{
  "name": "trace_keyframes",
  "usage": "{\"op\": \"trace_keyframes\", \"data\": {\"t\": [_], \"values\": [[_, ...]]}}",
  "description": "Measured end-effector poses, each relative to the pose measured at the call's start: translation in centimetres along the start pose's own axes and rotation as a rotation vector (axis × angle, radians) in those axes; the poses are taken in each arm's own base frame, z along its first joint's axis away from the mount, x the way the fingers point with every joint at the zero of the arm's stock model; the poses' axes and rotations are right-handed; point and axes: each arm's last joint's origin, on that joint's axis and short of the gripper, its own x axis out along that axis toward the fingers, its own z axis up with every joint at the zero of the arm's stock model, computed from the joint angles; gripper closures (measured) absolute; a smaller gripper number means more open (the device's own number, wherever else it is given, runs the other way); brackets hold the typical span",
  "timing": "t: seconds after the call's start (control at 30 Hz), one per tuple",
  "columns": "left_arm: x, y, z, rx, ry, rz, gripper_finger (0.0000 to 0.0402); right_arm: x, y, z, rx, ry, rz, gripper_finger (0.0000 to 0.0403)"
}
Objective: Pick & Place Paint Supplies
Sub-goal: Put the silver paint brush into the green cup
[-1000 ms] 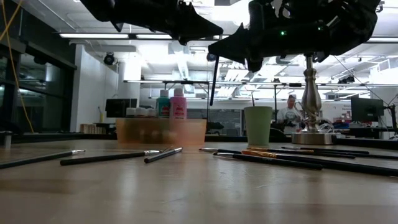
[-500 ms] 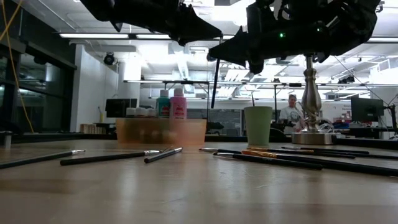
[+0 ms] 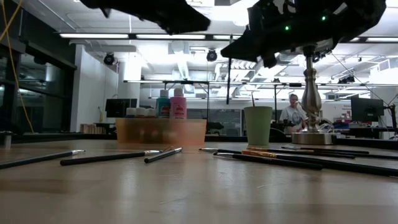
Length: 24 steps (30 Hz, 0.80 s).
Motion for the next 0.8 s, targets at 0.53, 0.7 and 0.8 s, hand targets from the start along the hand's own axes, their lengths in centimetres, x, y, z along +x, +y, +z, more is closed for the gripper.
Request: {"op": "trace_keyframes", "data": {"t": [0.53, 0.7, 0.8], "values": [[-5.7, 0.8, -1.2, -0.053, 0.242, 0.091, 0.0194, -4.2, -4.6, 5.4, 0.000, -0.096, -0.426, 0.0391], [-6.9, 0.7, -2.3, -0.064, 0.252, 0.099, 0.0194, -3.7, -6.6, 5.4, 0.000, -0.085, -0.518, 0.0391], [-7.5, 0.6, -2.8, -0.085, 0.250, 0.102, 0.0194, -3.0, -7.8, 4.9, 0.022, -0.068, -0.567, 0.0391]]}}
